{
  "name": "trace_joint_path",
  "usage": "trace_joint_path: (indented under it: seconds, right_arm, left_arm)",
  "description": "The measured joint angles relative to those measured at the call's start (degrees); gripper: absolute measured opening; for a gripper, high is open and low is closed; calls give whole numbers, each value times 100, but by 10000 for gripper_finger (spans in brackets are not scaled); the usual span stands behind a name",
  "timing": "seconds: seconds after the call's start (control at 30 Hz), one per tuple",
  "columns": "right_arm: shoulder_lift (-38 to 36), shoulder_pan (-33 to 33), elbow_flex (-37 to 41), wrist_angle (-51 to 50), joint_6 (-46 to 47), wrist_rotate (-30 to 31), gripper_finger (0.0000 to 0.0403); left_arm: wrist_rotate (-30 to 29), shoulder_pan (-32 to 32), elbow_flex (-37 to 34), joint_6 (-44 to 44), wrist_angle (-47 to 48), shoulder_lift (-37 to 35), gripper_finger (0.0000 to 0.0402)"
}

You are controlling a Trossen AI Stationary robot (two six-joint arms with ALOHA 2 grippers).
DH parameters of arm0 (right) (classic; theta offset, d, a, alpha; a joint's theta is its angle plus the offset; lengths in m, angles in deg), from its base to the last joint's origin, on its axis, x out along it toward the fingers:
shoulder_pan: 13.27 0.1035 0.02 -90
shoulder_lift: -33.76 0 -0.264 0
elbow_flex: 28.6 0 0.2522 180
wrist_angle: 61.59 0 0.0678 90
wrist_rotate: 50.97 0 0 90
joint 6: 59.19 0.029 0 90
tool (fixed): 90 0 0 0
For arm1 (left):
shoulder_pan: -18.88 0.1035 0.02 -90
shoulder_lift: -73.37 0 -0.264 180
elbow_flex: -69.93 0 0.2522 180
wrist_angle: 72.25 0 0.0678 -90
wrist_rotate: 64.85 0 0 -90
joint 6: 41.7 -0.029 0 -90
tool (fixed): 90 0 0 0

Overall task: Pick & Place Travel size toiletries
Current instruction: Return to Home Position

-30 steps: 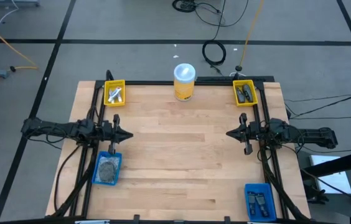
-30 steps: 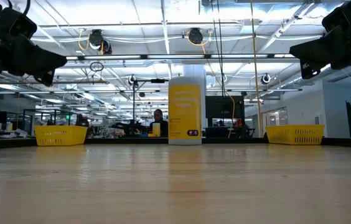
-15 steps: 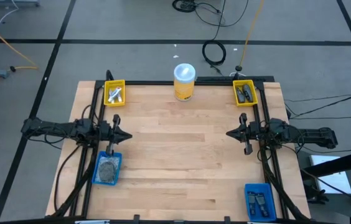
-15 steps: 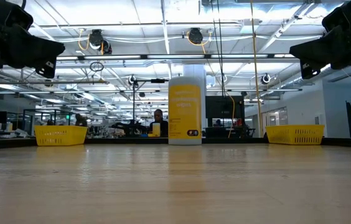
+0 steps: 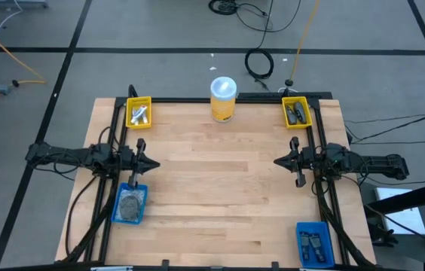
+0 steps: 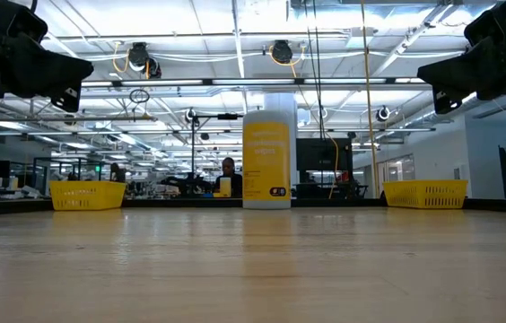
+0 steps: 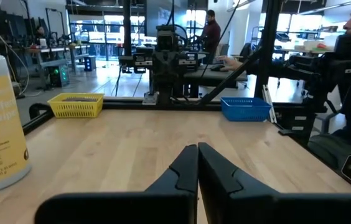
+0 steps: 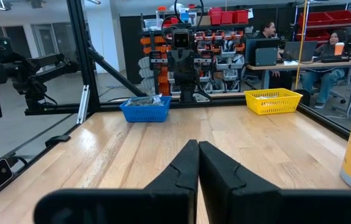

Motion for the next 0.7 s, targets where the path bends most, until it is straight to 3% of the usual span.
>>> trace_joint_path:
  seconds: [0.7]
  right_arm:
    - [1, 0, 1, 0, 0, -2, 4]
  left_arm:
    - [-2, 0, 0, 9, -7, 0, 21]
